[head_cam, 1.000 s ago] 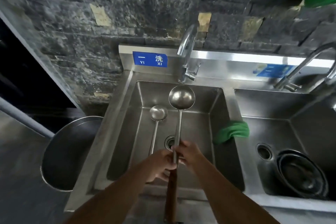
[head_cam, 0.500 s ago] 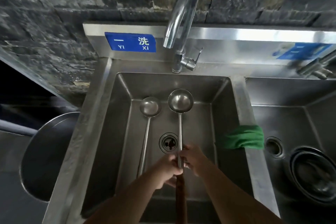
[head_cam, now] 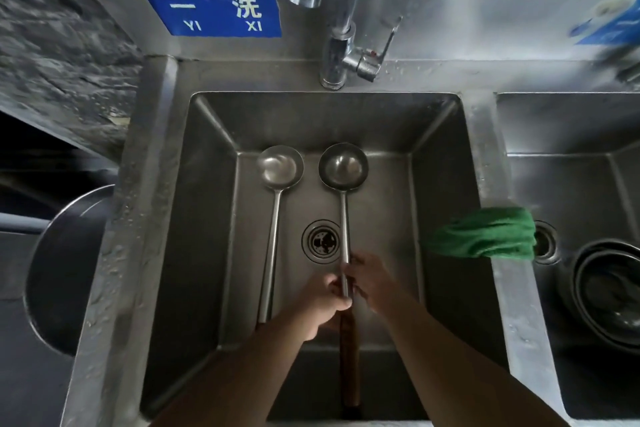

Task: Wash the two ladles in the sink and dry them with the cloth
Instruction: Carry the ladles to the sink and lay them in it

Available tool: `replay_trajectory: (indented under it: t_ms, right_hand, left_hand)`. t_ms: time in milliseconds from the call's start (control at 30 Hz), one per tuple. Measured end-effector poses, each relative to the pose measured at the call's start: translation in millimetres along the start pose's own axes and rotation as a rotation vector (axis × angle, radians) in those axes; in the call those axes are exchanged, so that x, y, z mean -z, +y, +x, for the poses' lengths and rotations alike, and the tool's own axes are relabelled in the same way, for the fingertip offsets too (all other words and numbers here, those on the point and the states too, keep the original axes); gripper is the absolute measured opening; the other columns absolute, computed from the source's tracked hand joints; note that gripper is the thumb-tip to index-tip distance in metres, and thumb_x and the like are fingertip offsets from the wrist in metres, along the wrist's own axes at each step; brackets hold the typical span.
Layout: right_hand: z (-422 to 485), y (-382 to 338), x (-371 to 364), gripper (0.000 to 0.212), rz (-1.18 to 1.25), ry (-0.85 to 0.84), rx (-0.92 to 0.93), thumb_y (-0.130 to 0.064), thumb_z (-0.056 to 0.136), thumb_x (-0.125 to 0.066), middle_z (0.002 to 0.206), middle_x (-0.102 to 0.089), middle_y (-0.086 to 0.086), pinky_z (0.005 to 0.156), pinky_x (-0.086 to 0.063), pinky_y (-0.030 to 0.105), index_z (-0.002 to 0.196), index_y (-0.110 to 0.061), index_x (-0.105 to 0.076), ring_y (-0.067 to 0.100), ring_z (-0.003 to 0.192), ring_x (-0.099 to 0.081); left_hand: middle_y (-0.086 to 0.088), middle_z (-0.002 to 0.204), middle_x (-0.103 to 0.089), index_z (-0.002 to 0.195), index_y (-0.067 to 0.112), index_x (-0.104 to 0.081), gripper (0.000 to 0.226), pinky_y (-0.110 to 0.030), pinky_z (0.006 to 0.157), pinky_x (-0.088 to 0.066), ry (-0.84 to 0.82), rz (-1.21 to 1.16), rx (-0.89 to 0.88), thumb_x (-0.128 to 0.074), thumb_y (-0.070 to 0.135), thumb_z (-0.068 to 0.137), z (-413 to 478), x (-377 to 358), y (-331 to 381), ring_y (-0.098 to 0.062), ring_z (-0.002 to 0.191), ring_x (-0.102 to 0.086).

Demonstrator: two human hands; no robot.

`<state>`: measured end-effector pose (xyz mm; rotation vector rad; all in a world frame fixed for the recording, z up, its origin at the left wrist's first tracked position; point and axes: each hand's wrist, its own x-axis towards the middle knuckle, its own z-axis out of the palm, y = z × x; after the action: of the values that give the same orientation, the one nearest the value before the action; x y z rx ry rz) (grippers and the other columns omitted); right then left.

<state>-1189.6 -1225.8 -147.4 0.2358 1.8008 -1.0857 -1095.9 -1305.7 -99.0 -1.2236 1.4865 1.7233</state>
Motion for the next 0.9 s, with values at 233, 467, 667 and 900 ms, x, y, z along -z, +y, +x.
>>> replay_trajectory:
  t_ms: [233, 467, 667, 900]
  right_hand:
    - [4, -1, 1, 0.016, 0.002, -0.002, 0.006, 0.004, 0.083, -0.063, 0.072, -0.060, 0.017, 0.072, -0.053, 0.051, 0.075, -0.010, -0.063, 0.032, 0.068, -0.059]
    - [5, -1, 0, 0.013, -0.010, -0.019, 0.001, 0.004, 0.087, -0.059, 0.077, -0.061, 0.018, 0.072, -0.054, 0.043, 0.080, -0.006, -0.061, 0.029, 0.073, -0.060]
    - [7, 0, 0, 0.008, -0.014, -0.013, -0.004, 0.007, 0.089, -0.058, 0.082, -0.060, 0.023, 0.079, -0.055, 0.050, 0.086, 0.000, -0.061, 0.031, 0.076, -0.060]
    - [0, 4, 4, 0.014, -0.396, 0.083, 0.061, -0.029, 0.086, -0.065, 0.072, -0.068, 0.000, 0.066, -0.051, 0.029, 0.074, -0.023, -0.065, 0.021, 0.073, -0.066]
  left_hand:
    - [-0.007, 0.102, -0.071, 0.108, 0.016, -0.066, 0.031, -0.046, 0.089, -0.057, 0.002, 0.045, -0.001, -0.073, 0.006, 0.080, 11, 1, -3, -0.024, 0.099, -0.068]
    - [-0.004, 0.100, -0.071, 0.110, 0.018, -0.065, 0.030, -0.044, 0.089, -0.057, 0.039, 0.094, 0.011, -0.072, 0.009, 0.083, 11, 0, 1, -0.021, 0.096, -0.069]
    - [-0.004, 0.101, -0.072, 0.113, 0.018, -0.064, 0.029, -0.033, 0.079, -0.057, 0.061, 0.119, 0.010, -0.070, 0.011, 0.086, 12, -2, 2, -0.018, 0.094, -0.068]
    - [-0.002, 0.094, -0.073, 0.102, 0.015, -0.067, 0.036, -0.036, 0.084, -0.058, 0.090, 0.259, -0.037, -0.079, 0.027, 0.071, 9, 2, 3, -0.015, 0.086, -0.070]
